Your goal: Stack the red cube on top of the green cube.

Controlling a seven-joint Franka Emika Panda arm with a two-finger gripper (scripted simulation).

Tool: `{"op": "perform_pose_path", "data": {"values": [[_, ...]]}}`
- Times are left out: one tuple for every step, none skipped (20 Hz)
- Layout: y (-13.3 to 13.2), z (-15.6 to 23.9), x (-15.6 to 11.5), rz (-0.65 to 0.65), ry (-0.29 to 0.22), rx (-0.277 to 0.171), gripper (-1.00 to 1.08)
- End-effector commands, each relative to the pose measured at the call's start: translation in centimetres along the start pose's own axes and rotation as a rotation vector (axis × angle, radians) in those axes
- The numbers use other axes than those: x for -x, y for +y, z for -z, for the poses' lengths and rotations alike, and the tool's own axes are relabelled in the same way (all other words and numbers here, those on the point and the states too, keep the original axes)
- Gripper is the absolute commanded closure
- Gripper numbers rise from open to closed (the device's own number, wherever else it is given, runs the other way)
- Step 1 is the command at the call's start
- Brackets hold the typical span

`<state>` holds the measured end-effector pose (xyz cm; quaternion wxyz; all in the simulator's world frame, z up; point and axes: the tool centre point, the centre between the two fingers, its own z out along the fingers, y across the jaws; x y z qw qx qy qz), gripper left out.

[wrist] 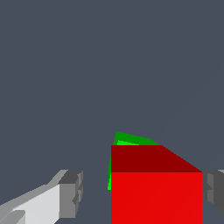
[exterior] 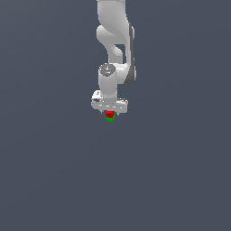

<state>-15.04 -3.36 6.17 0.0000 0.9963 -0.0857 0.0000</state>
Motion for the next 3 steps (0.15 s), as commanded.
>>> {"op": "perform_pose_path", "data": {"values": [[0.00, 0.00, -0.01, 0.000, 0.000, 0.000, -0.92], [0.00, 0.00, -0.01, 0.000, 0.000, 0.000, -0.92], [0.00, 0.00, -0.01, 0.000, 0.000, 0.000, -0.92]]}}
